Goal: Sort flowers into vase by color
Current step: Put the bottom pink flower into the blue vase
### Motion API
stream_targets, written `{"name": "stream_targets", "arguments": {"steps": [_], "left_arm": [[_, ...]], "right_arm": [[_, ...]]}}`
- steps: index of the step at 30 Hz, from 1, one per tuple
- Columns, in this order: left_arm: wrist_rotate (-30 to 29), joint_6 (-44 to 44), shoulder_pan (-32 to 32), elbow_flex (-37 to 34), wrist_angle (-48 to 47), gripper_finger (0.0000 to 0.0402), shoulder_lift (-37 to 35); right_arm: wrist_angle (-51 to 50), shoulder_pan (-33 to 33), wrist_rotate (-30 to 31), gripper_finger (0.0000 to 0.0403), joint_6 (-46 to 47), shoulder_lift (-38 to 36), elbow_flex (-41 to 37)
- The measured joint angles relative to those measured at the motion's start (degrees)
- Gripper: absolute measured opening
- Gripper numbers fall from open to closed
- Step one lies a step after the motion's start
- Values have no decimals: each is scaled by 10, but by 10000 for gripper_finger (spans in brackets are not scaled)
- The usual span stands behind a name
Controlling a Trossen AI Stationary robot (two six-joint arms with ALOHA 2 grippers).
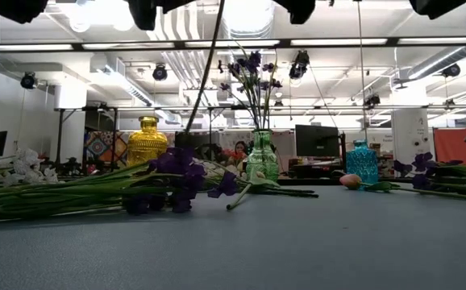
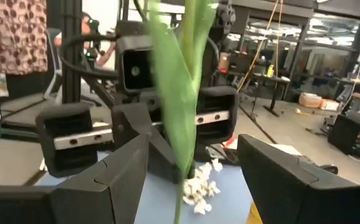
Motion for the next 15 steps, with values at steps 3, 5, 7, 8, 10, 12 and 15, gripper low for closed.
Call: {"name": "stream_targets", "arguments": {"steps": [3, 5, 7, 8, 10, 12, 15], "left_arm": [[-8, -2, 1, 0, -3, 0, 1], [-10, -2, 2, 1, 0, 0, 1], [-14, -3, 3, 1, -1, 0, 1], [-14, -3, 4, 1, -1, 0, 1], [-15, -3, 5, 1, 0, 0, 1], [-15, -3, 6, 1, 0, 0, 1], [-15, -3, 7, 1, 0, 0, 1]], "right_arm": [[2, 0, 0, 237, -1, 9, 5], [-1, 0, 1, 237, 2, 9, 5], [2, 0, 2, 233, 4, 10, 6], [2, 0, 2, 230, 5, 10, 9], [0, 0, 2, 221, 7, 11, 14], [1, -3, 2, 211, 8, 13, 21], [-3, -7, 2, 191, 14, 16, 30]]}}
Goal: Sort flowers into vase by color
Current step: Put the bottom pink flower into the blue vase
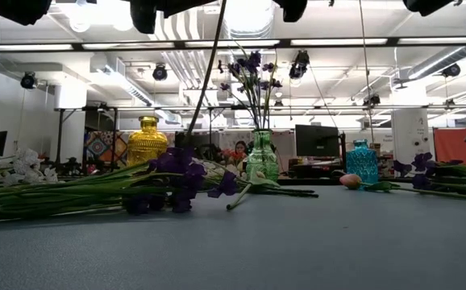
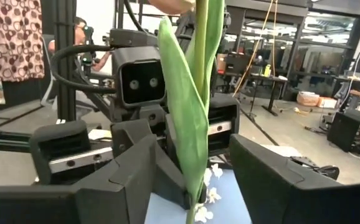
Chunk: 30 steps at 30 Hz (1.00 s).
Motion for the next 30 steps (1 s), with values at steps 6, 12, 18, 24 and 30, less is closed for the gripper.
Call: {"name": "stream_targets", "arguments": {"steps": [6, 12, 18, 24, 30], "left_arm": [[-3, 0, 2, 0, 14, 0, -1], [-9, 0, 2, 0, 31, 14, -2], [-9, 0, 2, 0, 34, 78, -2], [-12, 2, -1, 0, 32, 147, -2], [-73, 2, -12, 0, 22, 188, -4]], "right_arm": [[1, -7, 5, 138, 0, 11, 11], [1, -7, 5, 56, 0, 11, 11], [-1, -7, 4, 16, 2, 11, 11], [-1, -7, 4, 15, 14, 8, 11], [-45, -11, 6, 14, 10, -23, 11]]}}
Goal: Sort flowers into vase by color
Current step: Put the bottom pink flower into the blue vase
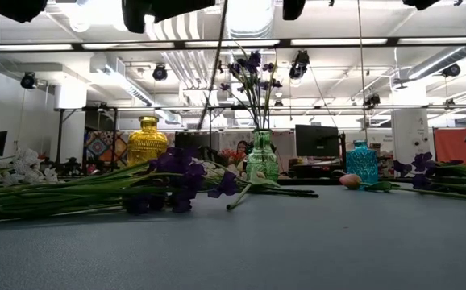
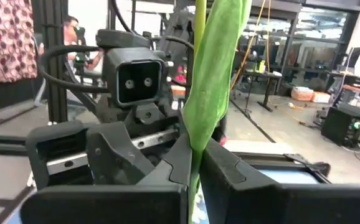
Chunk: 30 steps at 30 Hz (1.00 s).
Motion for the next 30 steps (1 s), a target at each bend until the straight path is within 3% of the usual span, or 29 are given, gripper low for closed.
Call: {"name": "stream_targets", "arguments": {"steps": [10, 15, 18, 25, 27, 30], "left_arm": [[1, -5, -37, 0, -20, 194, -1], [132, -25, -36, 0, -33, 192, -1], [161, -19, -37, 0, -64, 192, -2], [163, -21, -21, 0, -100, 191, -16], [163, -40, -14, 0, -126, 191, -23], [166, -100, 4, 0, -192, 191, -40]], "right_arm": [[-305, -19, 126, 13, 9, -173, 0], [-435, -60, 206, 13, 16, -278, -4], [-431, -98, 220, 13, 20, -332, -25], [-415, -164, 205, 13, 47, -404, -71], [-416, -172, 251, 13, 20, -411, -76], [-417, -186, 367, 13, 5, -415, -77]]}}
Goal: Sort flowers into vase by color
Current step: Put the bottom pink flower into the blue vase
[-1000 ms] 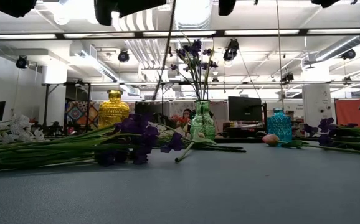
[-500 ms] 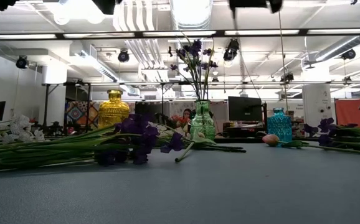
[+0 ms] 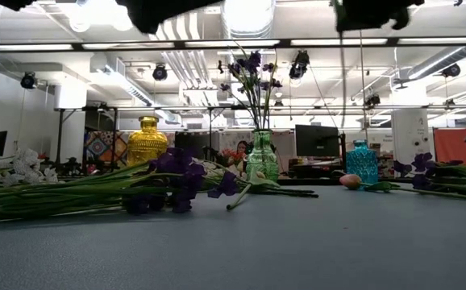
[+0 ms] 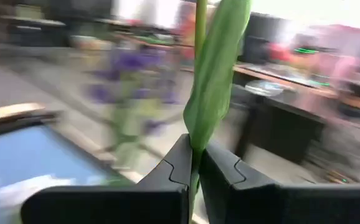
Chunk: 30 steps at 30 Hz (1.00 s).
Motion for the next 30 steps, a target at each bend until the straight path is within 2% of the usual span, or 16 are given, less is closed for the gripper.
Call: {"name": "stream_targets", "arguments": {"steps": [1, 4, 9, 17, 24, 30], "left_arm": [[0, -18, 7, 0, -23, 191, -4], [1, -38, 20, 0, -70, 191, -21], [26, -8, 39, 0, -97, 191, -64], [22, 22, 69, 0, -199, 191, -137], [-97, 23, 70, 0, -217, 191, -160], [-106, 23, 70, 0, -224, 191, -159]], "right_arm": [[0, -4, 19, 13, -1, -2, 0], [1, -14, 20, 13, -1, -3, 0], [-2, -49, 21, 13, -12, -1, 0], [-6, -100, 16, 13, 0, -2, -2], [-20, -112, 16, 13, 16, 0, -5], [-31, -112, 16, 13, 30, 5, -6]]}}
